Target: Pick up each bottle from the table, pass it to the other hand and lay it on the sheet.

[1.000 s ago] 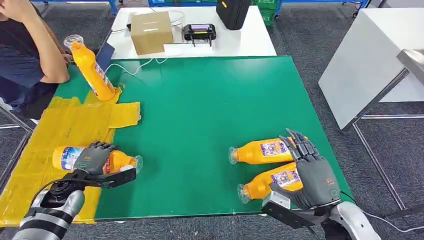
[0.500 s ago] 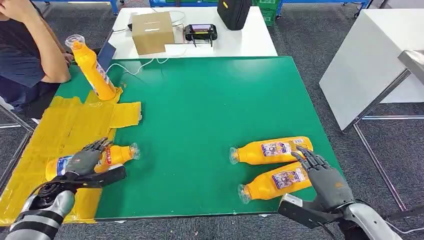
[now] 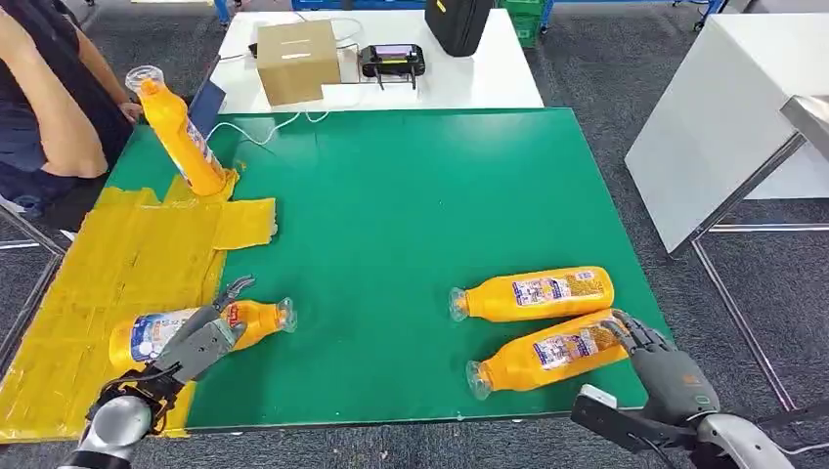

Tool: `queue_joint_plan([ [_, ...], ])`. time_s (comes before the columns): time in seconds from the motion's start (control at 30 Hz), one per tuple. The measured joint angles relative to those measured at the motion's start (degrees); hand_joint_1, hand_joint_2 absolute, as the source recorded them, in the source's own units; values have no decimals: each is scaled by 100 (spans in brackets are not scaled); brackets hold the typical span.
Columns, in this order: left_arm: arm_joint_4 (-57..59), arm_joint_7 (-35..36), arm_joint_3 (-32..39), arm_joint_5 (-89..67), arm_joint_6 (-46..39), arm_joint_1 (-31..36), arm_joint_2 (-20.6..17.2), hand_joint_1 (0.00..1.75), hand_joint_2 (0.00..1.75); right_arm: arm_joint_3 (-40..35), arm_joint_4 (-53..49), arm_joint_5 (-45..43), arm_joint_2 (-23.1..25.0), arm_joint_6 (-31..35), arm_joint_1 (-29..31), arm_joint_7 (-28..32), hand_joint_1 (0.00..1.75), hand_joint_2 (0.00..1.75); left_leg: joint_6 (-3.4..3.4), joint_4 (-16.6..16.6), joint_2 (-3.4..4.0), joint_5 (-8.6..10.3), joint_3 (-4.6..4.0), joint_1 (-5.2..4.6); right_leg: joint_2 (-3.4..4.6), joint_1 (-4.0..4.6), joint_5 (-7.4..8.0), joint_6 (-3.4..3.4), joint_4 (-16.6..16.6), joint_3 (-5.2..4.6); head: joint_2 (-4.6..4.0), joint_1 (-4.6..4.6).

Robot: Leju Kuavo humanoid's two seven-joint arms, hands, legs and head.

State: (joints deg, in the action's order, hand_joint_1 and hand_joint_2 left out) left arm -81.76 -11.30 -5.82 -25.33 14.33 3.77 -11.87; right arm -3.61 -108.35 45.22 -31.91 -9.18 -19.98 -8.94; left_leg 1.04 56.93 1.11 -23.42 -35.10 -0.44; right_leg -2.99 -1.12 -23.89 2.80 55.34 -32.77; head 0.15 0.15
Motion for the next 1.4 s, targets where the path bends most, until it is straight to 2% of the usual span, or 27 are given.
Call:
queue_joint_plan([
  [0.17,-695,0,-26,945,432,-296,127,0,0,17,252,140,35,-149,164,13,0,175,0,0,4,0,-12,1,1,0,-1,0,1,-12,0,0],
  [0.4,-1390,87,-201,1352,467,-472,186,0,0,-44,591,433,173,-278,611,28,0,175,1,0,2,-1,-16,0,0,0,-1,1,0,-14,0,0],
  [0.73,-1603,131,-295,1529,464,-455,208,0,0,-330,1111,686,295,-455,1194,66,0,175,1,0,2,1,-16,0,0,0,-1,1,1,-14,0,0],
  [1.13,-1605,188,-365,1626,464,-348,223,0,0,-632,1568,752,321,-584,1490,192,0,175,2,0,1,0,-19,0,-1,0,-2,2,1,-16,0,-2],
  [1.17,-1605,197,-367,1632,467,-321,225,0,0,-680,1629,752,319,-625,1531,223,9,175,2,0,1,0,-19,0,-1,0,-1,2,1,-16,0,0],
  [1.2,-1605,205,-367,1639,471,-288,228,0,0,-735,1686,752,310,-663,1570,247,35,175,2,0,1,0,-18,0,0,1,-1,2,1,-17,0,0],
  [1.23,-1596,218,-374,1647,471,-247,234,0,0,-802,1757,752,286,-710,1604,282,145,175,2,0,1,0,-17,0,0,0,-1,2,1,-16,0,-2],
  [1.27,-1585,229,-389,1658,473,-198,241,0,0,-876,1823,765,260,-743,1646,314,161,175,2,1,2,1,-16,0,0,1,-1,2,1,-15,0,-2],
  [1.3,-1572,256,-415,1689,480,-139,252,0,0,-945,1880,794,232,-763,1695,350,168,175,2,1,2,1,-14,1,-1,1,-1,2,0,-15,0,0],
  [1.4,-1502,352,-498,1759,488,45,282,0,0,-1213,2070,861,118,-769,1815,417,168,175,2,1,7,-1,-1,2,4,1,-1,1,0,-6,0,0],
])
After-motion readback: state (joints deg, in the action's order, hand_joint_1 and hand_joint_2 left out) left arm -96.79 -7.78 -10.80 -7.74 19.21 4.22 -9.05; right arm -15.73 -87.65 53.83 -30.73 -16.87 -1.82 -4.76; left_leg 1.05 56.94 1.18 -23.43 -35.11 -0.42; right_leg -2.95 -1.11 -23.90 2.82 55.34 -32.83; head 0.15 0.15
